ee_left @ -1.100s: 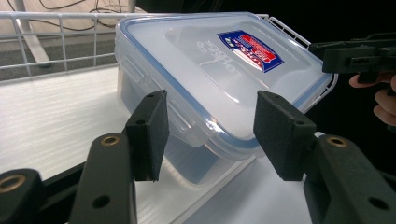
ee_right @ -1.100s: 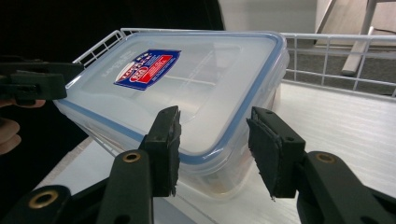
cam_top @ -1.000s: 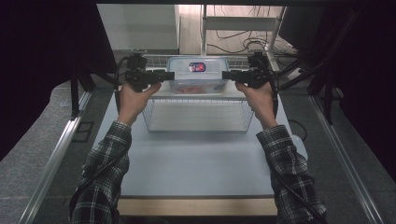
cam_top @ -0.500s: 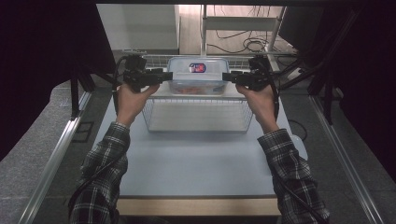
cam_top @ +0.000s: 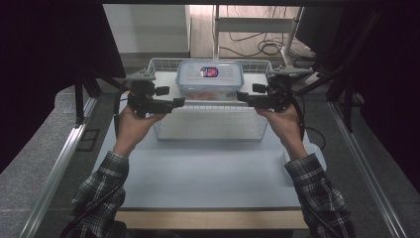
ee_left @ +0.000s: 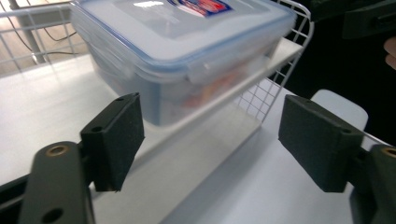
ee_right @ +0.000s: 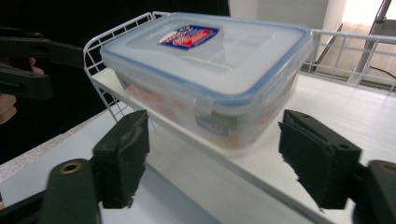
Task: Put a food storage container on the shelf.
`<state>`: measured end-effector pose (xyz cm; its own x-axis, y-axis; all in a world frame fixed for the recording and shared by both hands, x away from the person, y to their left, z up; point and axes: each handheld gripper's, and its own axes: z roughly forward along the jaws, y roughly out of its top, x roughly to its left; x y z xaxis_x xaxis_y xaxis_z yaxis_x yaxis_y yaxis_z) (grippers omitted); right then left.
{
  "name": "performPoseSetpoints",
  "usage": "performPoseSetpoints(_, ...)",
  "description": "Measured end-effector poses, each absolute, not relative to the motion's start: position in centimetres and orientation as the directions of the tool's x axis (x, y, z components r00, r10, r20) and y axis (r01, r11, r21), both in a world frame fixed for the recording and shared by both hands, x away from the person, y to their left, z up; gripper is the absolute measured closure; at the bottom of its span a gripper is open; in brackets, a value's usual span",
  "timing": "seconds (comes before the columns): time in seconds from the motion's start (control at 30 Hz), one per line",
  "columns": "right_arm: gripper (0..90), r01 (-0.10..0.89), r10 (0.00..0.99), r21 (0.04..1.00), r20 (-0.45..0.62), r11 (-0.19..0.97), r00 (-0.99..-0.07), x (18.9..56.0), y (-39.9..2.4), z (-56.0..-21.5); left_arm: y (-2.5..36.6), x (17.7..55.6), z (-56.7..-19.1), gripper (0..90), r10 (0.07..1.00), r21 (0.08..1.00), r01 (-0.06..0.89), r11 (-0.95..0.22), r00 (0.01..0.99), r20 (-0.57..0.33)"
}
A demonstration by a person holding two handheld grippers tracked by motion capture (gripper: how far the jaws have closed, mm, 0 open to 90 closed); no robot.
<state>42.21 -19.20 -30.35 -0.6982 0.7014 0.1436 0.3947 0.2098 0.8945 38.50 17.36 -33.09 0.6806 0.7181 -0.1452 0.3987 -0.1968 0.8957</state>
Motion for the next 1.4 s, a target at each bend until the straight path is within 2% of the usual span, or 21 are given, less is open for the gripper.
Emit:
performPoseSetpoints(0.13, 18.2, 0.376, 0.702, 0.897, 0.114, 0.231, -0.703, 41.3, -19.4, -31.3, 16.9, 37.1, -34.0, 17.6, 0.710, 0.887, 0.397, -0.236, 0.694, -0.121)
performPoseSetpoints(0.37, 13.6, 0.346, 0.683, 0.900, 0.078, 0.265, -0.727, 39.4, -19.5, -32.9, 16.6, 35.2, -36.0, 15.7, 0.688, 0.875, 0.420, -0.239, 0.710, -0.152)
performPoseSetpoints(0.87, 8.8, 0.333, 0.656, 0.893, 0.057, 0.304, -0.752, 36.1, -19.6, -36.5, 15.3, 32.5, -40.2, 12.2, 0.672, 0.869, 0.424, -0.256, 0.724, -0.156)
performPoseSetpoints(1.4, 5.9, 0.350, 0.660, 0.875, 0.048, 0.334, -0.750, 34.3, -20.5, -40.5, 15.2, 30.8, -44.1, 8.9, 0.678, 0.856, 0.449, -0.257, 0.715, -0.171)
